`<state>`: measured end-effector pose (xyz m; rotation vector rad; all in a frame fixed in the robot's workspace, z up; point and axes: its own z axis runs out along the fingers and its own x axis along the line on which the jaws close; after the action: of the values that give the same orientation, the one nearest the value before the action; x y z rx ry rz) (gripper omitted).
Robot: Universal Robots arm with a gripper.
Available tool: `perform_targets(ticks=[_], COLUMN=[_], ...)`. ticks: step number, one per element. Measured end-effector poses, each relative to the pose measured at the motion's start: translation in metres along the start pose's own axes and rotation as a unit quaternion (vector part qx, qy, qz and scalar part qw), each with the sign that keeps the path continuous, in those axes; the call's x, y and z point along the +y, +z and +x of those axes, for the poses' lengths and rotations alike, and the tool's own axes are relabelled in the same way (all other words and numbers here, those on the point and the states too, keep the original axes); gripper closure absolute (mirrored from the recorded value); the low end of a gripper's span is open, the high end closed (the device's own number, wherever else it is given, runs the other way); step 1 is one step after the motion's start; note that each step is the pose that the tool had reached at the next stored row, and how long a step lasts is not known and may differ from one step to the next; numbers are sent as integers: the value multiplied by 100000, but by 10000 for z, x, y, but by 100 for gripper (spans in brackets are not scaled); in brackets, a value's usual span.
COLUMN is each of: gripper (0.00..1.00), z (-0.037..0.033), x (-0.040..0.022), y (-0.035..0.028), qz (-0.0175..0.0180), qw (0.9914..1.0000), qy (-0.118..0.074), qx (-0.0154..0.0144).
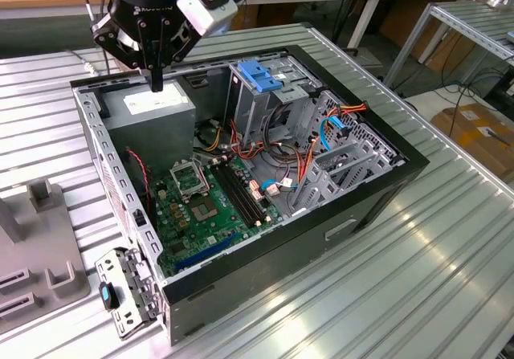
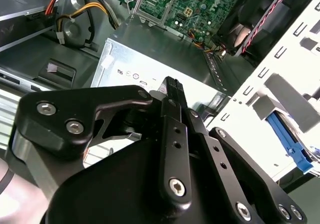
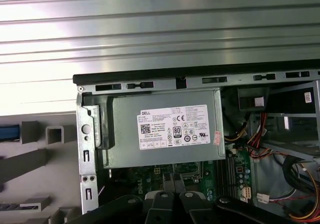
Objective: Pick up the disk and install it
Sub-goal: 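Reach for the disk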
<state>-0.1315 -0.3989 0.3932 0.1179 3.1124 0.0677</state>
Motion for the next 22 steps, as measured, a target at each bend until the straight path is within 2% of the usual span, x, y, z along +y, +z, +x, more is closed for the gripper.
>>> perform_targets(ticks=[12, 22], gripper=[89, 89], z=[99, 141], x=[-7, -11], y=[-3, -4], qz=[3, 1], qw=[100000, 100000], qy=[2, -1], qx=[4, 2])
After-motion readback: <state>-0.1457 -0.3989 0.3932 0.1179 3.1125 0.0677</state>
